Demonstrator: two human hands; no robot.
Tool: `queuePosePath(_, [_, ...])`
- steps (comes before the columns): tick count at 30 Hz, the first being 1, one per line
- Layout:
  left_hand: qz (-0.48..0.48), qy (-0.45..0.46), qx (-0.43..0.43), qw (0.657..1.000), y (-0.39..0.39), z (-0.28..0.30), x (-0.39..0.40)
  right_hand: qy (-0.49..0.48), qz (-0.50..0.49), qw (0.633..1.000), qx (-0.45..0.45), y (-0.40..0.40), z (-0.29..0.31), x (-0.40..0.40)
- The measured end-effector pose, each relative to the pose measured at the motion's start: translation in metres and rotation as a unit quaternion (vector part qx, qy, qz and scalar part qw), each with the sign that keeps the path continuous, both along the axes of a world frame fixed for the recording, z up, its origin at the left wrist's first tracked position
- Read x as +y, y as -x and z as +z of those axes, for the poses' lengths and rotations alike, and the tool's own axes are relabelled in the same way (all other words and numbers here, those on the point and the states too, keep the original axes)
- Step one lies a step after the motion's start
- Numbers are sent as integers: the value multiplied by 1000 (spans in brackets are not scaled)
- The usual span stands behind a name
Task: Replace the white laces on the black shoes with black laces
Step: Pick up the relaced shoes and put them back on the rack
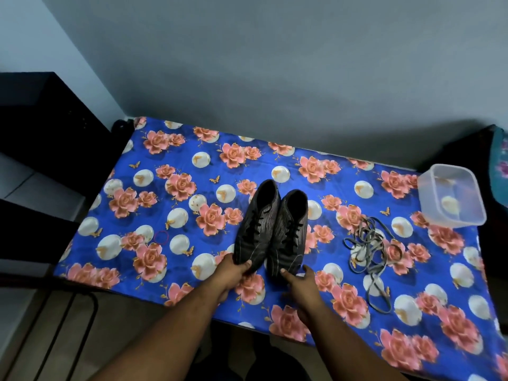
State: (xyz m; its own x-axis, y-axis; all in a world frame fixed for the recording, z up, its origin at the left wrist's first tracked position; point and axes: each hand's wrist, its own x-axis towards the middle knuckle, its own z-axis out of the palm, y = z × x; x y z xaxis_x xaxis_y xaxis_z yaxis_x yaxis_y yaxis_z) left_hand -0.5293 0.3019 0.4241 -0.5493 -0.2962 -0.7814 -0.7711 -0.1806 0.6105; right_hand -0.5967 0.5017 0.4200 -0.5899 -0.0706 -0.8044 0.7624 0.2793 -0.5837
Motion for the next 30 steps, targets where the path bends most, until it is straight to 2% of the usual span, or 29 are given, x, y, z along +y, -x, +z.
queuePosePath(3, [45,-5,6,999,4,7,9,39,-19,998,-34,8,4,6])
queuePosePath(7, [86,-56,20,994,3,11,15,101,-48,993,-44,12,10,9])
queuePosePath(17, [246,-121,83,958,-7,40,26,146,-94,985,24,1,39,-9])
queuePosePath(20, [289,-126,106,943,-31,54,18,160,-58,985,37,-8,49,-24])
queuePosePath(25, [398,-112,143,899,-104,65,-4,199,59,977,55,-50,63,-74])
queuePosePath(27, [448,-101,150,875,-141,66,-14,193,106,974,51,-71,72,-103])
queuePosePath(30, [528,-90,144,832,-196,71,-32,218,215,951,43,-107,73,-147])
